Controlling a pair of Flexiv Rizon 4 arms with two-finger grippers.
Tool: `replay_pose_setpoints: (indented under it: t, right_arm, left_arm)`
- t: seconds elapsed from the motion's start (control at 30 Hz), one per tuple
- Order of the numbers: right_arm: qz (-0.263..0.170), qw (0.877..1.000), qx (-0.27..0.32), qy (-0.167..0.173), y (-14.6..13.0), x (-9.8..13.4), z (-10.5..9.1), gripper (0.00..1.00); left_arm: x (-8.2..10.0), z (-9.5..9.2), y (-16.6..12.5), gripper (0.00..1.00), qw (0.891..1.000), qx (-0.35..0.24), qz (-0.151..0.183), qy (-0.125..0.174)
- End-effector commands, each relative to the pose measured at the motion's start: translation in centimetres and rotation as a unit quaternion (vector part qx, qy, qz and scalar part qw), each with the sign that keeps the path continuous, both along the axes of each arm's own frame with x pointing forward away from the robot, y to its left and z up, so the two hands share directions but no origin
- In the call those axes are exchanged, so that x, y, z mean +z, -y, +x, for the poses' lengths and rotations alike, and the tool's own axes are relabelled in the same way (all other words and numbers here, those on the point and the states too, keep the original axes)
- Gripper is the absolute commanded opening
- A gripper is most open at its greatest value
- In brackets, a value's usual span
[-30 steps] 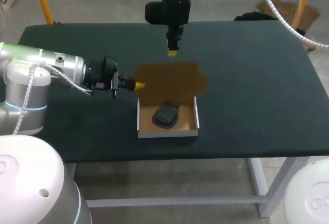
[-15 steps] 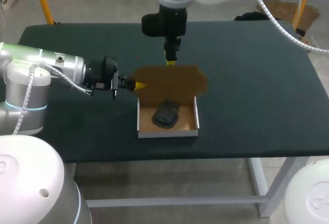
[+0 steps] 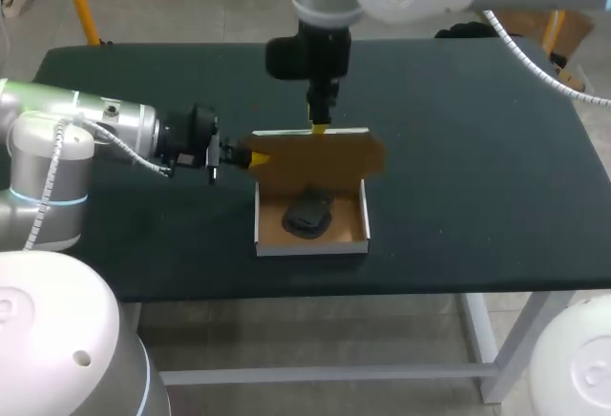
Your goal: Assemble the packaging by folding the flat box into shape, placing the metal phone stand inside, and closing the box properly
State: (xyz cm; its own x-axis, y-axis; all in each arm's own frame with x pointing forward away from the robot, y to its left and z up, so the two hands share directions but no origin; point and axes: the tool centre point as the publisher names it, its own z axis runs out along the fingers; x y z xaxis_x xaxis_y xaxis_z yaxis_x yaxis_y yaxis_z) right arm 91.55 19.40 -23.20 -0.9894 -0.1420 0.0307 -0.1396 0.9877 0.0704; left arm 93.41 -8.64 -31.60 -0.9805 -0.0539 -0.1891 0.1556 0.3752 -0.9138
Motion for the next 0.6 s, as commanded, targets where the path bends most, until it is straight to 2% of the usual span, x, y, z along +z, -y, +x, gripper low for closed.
replay_pose_setpoints:
  t: [0.03, 0.6]
  right_arm:
    - [0.0, 1.0, -0.001, 0.0, 0.04, -0.57, -0.24, 0.38]
    - [-0.008, 1.0, 0.002, -0.002, -0.4, -1.48, 0.15, 0.42]
  left_arm:
    - [-0.04, 0.06, -0.16, 0.0, 1.0, 0.0, 0.0, 0.0]
    - [-0.04, 0.06, -0.16, 0.0, 1.0, 0.0, 0.0, 0.0]
